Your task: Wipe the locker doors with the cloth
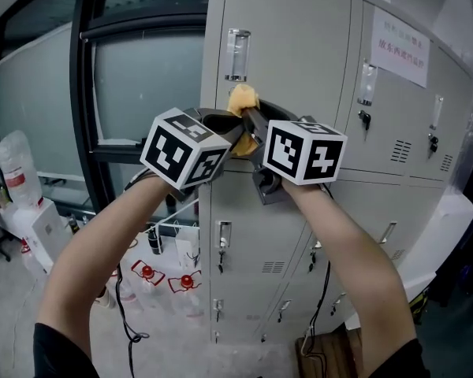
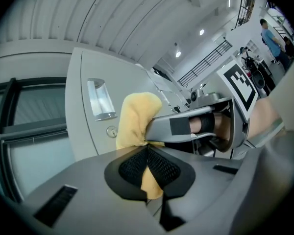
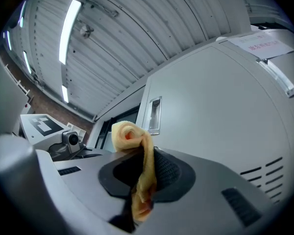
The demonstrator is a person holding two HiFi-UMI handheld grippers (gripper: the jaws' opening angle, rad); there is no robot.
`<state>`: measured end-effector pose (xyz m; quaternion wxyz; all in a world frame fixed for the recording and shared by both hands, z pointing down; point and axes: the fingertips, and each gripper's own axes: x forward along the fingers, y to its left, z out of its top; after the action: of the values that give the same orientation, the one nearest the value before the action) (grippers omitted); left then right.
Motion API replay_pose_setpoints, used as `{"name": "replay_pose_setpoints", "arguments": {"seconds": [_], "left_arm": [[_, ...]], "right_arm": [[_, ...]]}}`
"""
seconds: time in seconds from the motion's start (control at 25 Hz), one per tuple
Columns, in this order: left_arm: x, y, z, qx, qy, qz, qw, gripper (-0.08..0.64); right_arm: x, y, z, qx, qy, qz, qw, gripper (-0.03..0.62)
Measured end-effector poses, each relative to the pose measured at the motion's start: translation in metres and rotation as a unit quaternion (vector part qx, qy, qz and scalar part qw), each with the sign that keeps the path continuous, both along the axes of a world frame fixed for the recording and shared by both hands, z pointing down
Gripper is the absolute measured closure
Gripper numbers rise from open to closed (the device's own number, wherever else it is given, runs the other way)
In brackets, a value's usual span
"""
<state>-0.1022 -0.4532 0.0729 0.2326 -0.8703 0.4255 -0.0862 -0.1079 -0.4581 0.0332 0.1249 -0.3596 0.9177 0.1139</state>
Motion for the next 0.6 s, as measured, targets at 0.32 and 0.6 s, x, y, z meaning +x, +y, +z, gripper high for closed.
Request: {"name": "replay_pose_setpoints", "arguments": {"seconds": [0.32,0.6], "left_arm": [[-0.035,-0.006,0.012,-0.006,0.007,-0.002,1.0000,0.540],[-0.039,-0.011,0.014,0.005,0.020,0.017,0.9996,0.540]], "right_arm": [[-0.035,-0.005,0.012,0.007,-0.005,-0.004,1.000,0.525],[-0.039,-0.005,0.014,0.047,0.009,0.031,0.998,0.523]]}}
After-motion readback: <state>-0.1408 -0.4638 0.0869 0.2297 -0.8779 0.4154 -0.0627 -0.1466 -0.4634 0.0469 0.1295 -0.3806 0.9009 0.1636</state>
